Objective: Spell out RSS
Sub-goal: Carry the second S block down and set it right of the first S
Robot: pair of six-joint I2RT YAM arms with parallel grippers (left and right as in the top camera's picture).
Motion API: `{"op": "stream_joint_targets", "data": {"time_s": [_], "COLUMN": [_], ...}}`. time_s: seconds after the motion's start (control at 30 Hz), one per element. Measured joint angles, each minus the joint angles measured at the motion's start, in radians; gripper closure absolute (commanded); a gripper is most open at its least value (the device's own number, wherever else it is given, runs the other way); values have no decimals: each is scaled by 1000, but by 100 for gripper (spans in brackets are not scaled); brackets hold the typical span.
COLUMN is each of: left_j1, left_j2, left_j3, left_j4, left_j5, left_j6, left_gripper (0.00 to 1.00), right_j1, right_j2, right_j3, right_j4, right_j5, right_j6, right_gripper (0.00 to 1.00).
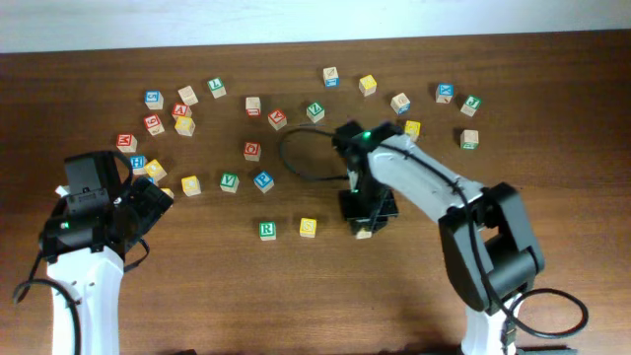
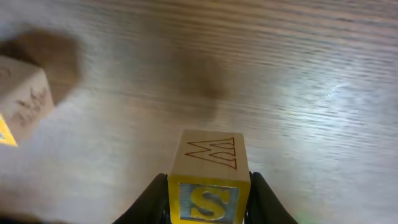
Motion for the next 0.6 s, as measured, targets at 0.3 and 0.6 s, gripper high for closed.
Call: {"op": "stream_joint_targets", "data": {"time_s": [0.3, 0.6], "left_j1": [0, 0], "left_j2": [0, 0], "left_j3": [0, 0], "left_j4": [0, 0], "left_j5": [0, 0], "left_j6": [0, 0], "left_gripper": [1, 1], "right_j1": [47, 47], "right_j2": [0, 0], "right_j3": [-1, -63], "right_j4": [124, 200], "right_j5": [142, 141], "right_j6": [158, 132], "right_gripper": [77, 77]}}
